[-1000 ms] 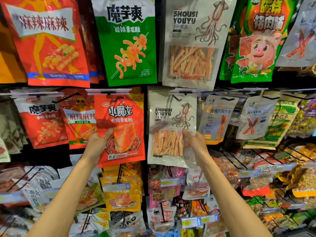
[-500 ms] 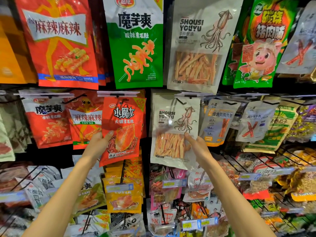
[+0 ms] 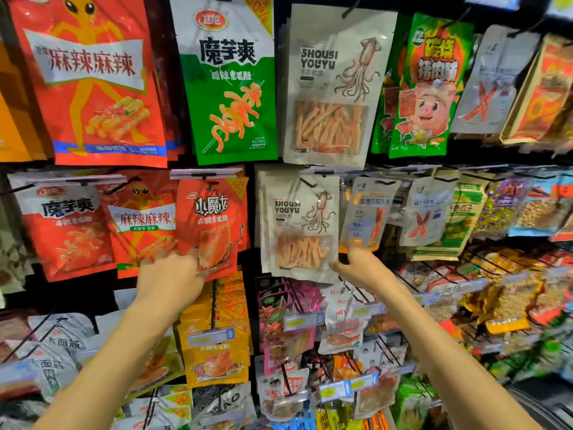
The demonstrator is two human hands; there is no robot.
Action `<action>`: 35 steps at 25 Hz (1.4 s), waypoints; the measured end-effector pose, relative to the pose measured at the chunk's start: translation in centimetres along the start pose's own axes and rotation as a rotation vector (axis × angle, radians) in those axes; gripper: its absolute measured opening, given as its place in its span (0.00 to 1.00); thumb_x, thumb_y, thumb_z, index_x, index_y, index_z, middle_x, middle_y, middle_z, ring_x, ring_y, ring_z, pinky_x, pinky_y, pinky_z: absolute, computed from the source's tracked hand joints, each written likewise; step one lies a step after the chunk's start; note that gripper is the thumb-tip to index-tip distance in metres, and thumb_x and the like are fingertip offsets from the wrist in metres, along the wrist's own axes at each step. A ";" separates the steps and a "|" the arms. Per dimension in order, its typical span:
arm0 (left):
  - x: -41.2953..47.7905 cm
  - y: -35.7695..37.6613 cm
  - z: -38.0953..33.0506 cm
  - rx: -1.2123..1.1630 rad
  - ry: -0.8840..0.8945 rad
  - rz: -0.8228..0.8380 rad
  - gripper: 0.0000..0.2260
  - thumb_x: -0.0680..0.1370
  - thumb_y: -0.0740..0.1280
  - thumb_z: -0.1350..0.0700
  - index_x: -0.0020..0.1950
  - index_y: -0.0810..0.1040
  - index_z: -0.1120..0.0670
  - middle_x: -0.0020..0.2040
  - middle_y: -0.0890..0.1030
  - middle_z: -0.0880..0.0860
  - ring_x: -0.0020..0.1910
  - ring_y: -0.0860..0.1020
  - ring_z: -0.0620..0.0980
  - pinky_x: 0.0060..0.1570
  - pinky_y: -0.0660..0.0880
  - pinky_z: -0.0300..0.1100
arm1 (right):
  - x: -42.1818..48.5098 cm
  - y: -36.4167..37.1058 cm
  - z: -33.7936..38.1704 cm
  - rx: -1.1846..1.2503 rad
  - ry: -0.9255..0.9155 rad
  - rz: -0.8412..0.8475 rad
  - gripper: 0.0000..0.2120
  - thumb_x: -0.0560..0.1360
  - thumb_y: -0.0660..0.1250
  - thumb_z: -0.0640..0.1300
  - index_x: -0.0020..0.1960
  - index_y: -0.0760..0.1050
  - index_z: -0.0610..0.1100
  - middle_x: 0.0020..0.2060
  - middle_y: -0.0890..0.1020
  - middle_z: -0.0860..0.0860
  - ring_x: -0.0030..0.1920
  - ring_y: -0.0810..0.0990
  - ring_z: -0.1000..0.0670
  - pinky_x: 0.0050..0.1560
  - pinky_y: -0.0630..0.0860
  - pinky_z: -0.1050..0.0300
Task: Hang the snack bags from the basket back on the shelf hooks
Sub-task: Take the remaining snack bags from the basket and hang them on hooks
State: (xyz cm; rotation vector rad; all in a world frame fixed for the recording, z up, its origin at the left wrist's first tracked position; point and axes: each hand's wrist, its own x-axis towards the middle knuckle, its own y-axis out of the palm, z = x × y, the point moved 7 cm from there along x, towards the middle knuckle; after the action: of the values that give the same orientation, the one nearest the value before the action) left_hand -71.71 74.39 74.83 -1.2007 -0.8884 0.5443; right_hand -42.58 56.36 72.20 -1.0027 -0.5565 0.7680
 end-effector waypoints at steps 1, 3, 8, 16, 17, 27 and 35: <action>-0.2 -0.6 -1.4 0.002 0.031 0.011 0.20 0.80 0.59 0.41 0.67 0.72 0.50 0.60 0.80 0.54 0.63 0.75 0.58 0.57 0.72 0.50 | -0.4 -0.7 -0.2 -0.113 0.005 -0.011 0.32 0.80 0.63 0.56 0.78 0.57 0.42 0.63 0.76 0.40 0.48 0.81 0.45 0.41 0.78 0.53; -0.2 -1.7 -4.5 -0.001 0.102 0.021 0.20 0.80 0.58 0.41 0.67 0.72 0.50 0.61 0.79 0.55 0.64 0.73 0.58 0.58 0.71 0.50 | -1.2 -2.1 -0.7 -0.288 0.021 -0.024 0.31 0.79 0.62 0.59 0.76 0.61 0.44 0.70 0.70 0.42 0.65 0.73 0.40 0.59 0.75 0.43; 0.1 -3.3 -13.3 -0.014 0.259 0.070 0.21 0.80 0.58 0.41 0.68 0.71 0.50 0.63 0.77 0.56 0.65 0.72 0.59 0.58 0.70 0.52 | -4.0 -6.1 -4.3 -0.426 0.037 -0.037 0.30 0.79 0.61 0.60 0.76 0.60 0.47 0.71 0.67 0.43 0.71 0.66 0.39 0.66 0.70 0.40; -2.8 -7.0 -33.2 -0.044 0.530 0.070 0.22 0.80 0.58 0.39 0.71 0.68 0.48 0.66 0.75 0.55 0.67 0.70 0.60 0.61 0.70 0.55 | -12.5 -14.5 -18.4 -0.499 0.166 -0.082 0.31 0.79 0.61 0.61 0.74 0.63 0.44 0.69 0.67 0.42 0.70 0.66 0.38 0.66 0.69 0.39; -3.4 -7.4 -36.2 -0.053 0.554 0.067 0.22 0.80 0.58 0.39 0.71 0.68 0.48 0.66 0.74 0.55 0.67 0.70 0.60 0.61 0.70 0.55 | -13.8 -15.7 -20.7 -0.510 0.183 -0.078 0.31 0.79 0.61 0.61 0.74 0.63 0.44 0.70 0.67 0.42 0.70 0.66 0.38 0.66 0.69 0.39; -10.4 -10.5 -62.1 -0.146 0.716 0.122 0.23 0.80 0.57 0.38 0.71 0.68 0.48 0.68 0.74 0.54 0.67 0.70 0.59 0.60 0.71 0.54 | -23.6 -25.7 -42.9 -0.499 0.412 -0.056 0.29 0.79 0.62 0.59 0.75 0.62 0.46 0.73 0.65 0.42 0.72 0.64 0.38 0.66 0.69 0.39; -11.8 -7.0 -74.1 -0.075 0.785 0.216 0.26 0.80 0.58 0.38 0.74 0.66 0.50 0.68 0.73 0.56 0.67 0.70 0.60 0.60 0.71 0.56 | -23.7 -25.9 -54.2 -0.425 0.457 -0.009 0.32 0.80 0.61 0.58 0.79 0.55 0.47 0.74 0.63 0.40 0.73 0.63 0.36 0.67 0.67 0.37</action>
State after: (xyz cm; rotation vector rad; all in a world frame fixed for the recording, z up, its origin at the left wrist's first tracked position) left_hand -18.04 21.70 70.54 -1.4329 -0.1114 0.1696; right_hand -9.97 0.70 69.95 -1.5169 -0.3280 0.3926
